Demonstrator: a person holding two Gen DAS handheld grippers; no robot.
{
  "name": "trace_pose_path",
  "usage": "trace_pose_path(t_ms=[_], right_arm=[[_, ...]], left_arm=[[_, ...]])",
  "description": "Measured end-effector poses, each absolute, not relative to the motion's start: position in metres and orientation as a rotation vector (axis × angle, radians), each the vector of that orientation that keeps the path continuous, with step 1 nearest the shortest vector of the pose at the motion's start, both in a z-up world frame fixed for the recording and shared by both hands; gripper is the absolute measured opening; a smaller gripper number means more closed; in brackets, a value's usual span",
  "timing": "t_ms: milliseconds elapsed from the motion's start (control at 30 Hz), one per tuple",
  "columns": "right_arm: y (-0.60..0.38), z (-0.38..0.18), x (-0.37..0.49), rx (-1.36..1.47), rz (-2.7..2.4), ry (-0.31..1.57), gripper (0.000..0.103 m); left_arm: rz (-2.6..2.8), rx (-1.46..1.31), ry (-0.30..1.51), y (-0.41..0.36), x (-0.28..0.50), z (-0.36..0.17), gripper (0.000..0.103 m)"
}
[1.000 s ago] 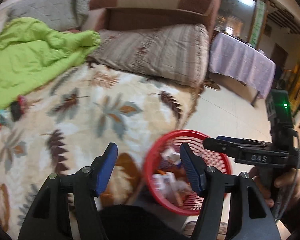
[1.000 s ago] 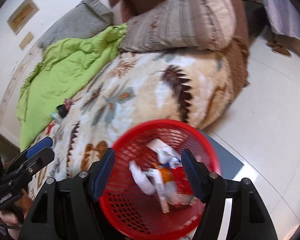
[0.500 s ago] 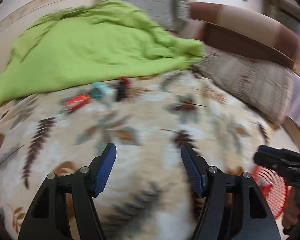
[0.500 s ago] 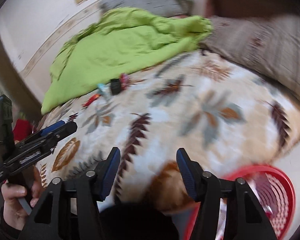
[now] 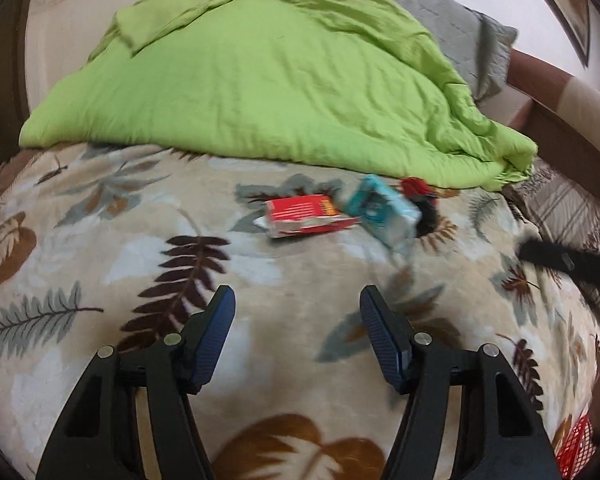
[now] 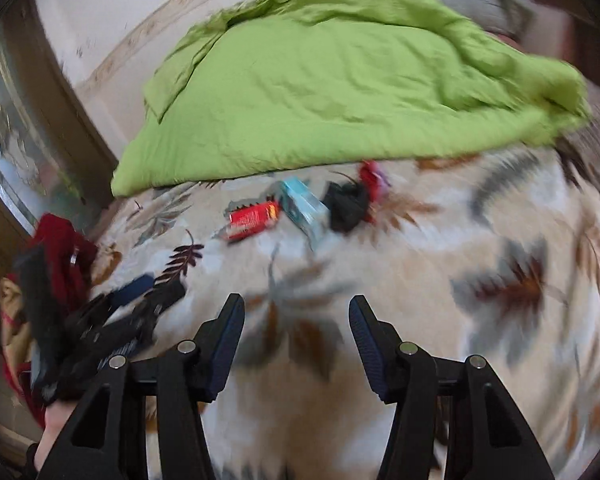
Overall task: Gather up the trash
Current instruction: 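Move both tools back over the remaining trash on the bed, then grasp the teal box with the right tool while the left tool grasps the red wrapper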
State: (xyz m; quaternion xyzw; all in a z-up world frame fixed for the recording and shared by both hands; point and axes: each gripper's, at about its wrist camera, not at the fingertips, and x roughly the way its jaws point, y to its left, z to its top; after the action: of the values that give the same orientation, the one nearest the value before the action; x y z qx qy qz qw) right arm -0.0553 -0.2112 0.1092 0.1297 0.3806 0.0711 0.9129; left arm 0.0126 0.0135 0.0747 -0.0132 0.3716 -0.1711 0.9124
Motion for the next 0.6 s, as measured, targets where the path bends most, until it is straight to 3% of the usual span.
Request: trace_pose_path(t_ms=[300, 500, 533, 567, 600], right_arm=[[-0.200, 0.084, 0.096, 0.126, 0.095, 0.827, 0.059], [-0.195, 0.052, 0.132, 0.085, 0.124, 0.930, 0.058], [-0.190, 0.050, 0.130, 0.074, 0.131, 0.929, 0.054], [-0.185, 0.049, 0.128, 0.054, 0.125, 0.931, 0.038], [-0.181, 0.046, 0.125, 0.037, 0.125, 0.942, 0.034]], left_arm=[[-0.310, -0.092, 0.774, 0.043, 0.044, 0.065, 0.064], [-0.334, -0.064, 0.771, 0.035, 0.054, 0.059, 0.064], [-0.335, -0.066, 0.776, 0.034, 0.056, 0.058, 0.064], [-0.335, -0.069, 0.781, 0.034, 0.057, 0.057, 0.064], [-0.334, -0.072, 0.784, 0.035, 0.058, 0.056, 0.064]])
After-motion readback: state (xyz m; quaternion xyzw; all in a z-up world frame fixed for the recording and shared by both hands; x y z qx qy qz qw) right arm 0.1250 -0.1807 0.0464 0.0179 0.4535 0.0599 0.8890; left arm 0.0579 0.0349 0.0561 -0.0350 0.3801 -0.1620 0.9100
